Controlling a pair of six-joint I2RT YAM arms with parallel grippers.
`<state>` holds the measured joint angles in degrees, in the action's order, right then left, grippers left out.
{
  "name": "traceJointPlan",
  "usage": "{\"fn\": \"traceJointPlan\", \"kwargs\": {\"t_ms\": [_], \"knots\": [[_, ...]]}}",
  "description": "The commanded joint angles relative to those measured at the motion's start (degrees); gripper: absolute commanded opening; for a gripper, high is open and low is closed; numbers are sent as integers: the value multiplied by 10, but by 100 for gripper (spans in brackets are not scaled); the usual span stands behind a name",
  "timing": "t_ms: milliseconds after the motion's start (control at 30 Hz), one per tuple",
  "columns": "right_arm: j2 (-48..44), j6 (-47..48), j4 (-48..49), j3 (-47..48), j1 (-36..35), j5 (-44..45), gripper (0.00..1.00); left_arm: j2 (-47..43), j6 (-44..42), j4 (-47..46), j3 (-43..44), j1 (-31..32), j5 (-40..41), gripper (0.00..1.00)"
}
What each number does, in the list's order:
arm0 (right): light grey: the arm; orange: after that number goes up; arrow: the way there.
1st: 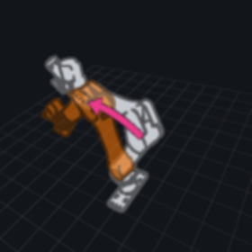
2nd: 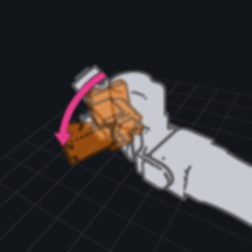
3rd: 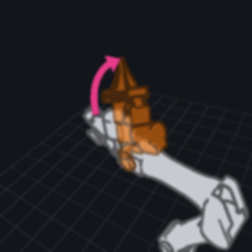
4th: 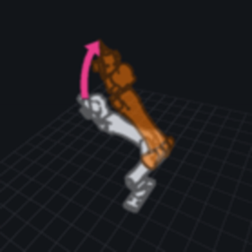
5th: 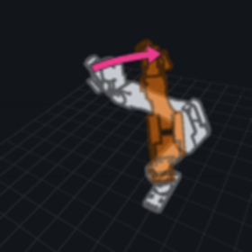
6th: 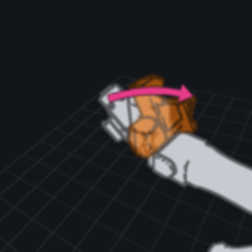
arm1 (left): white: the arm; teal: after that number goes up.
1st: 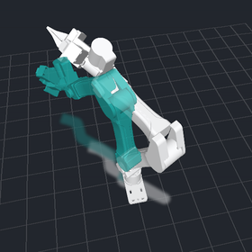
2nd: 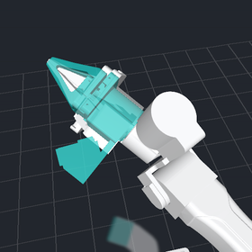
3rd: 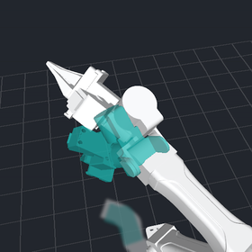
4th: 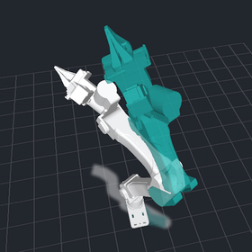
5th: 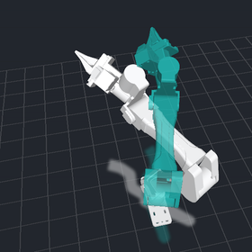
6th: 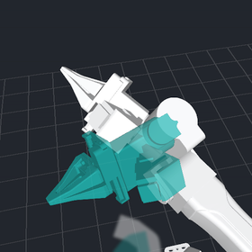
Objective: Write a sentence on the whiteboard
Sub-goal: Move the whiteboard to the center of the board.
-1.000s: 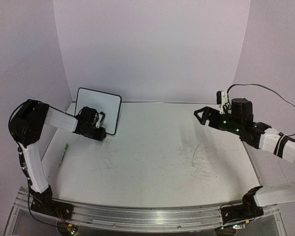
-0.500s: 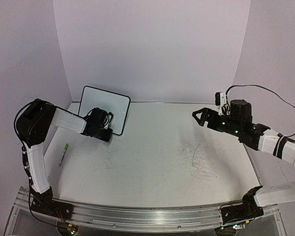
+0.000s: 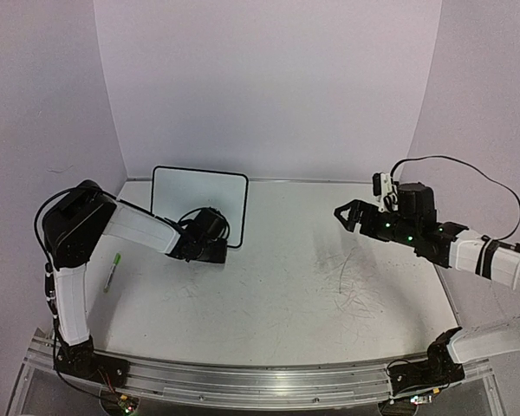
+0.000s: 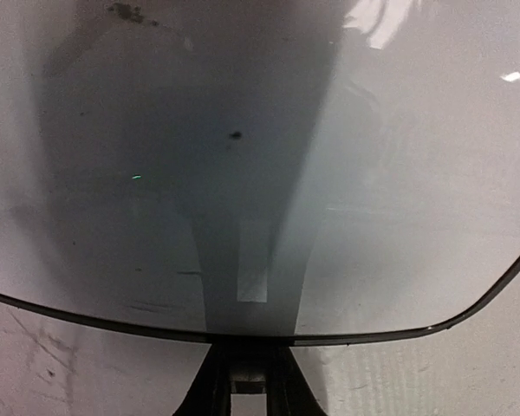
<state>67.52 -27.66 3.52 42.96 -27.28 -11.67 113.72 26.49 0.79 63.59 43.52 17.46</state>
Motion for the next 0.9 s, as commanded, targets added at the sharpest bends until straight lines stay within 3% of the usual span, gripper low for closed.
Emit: {"fn": "traceJointPlan", "kwargs": {"t_ms": [0, 100, 333, 600, 867], "knots": [[14, -12, 30, -1, -11, 13, 98, 29, 119, 5, 61, 84, 48, 0], [24, -18, 19, 6, -17, 25, 98, 57, 124, 10, 98, 125, 77, 0], [41, -29, -21, 3, -34, 113, 98, 82, 134, 13, 131, 155, 76, 4], [87, -51, -49, 22, -59, 160, 98, 48, 109, 12, 111, 161, 63, 41], [193, -130, -56, 107, -149, 206, 98, -118, 70, 13, -1, 161, 99, 65]]}}
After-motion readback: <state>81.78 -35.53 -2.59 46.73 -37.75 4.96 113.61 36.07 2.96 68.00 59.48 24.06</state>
